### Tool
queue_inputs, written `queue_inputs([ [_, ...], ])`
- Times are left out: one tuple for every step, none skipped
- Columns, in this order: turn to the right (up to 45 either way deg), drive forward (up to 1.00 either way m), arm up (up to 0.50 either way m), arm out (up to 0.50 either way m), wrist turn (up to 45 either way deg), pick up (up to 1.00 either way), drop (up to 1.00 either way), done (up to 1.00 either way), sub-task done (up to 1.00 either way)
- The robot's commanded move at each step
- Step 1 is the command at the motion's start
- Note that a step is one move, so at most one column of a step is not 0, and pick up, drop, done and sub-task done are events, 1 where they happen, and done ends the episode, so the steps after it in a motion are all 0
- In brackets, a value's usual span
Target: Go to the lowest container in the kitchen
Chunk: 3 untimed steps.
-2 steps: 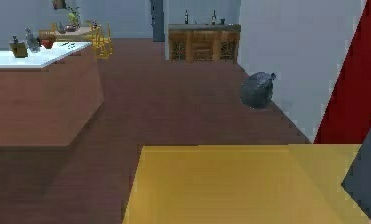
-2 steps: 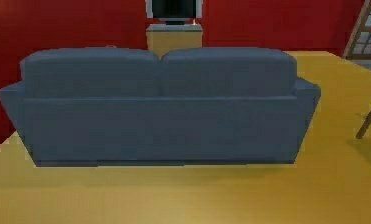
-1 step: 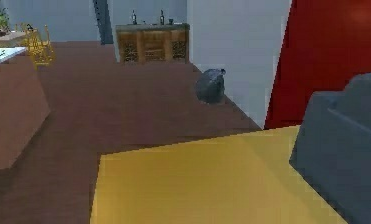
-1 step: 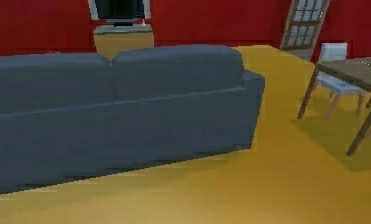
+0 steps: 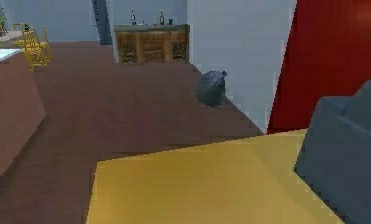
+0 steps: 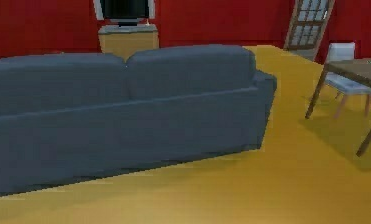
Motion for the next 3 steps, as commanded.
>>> queue_inputs([
  [-30.0,0.00,0.00,0.00,0.0,0.00,0.00,0.00,0.00],
  [-3.0,0.00,0.00,0.00,0.0,0.00,0.00,0.00,0.00],
  [45.0,0.00,0.00,0.00,0.0,0.00,0.00,0.00,0.00],
])
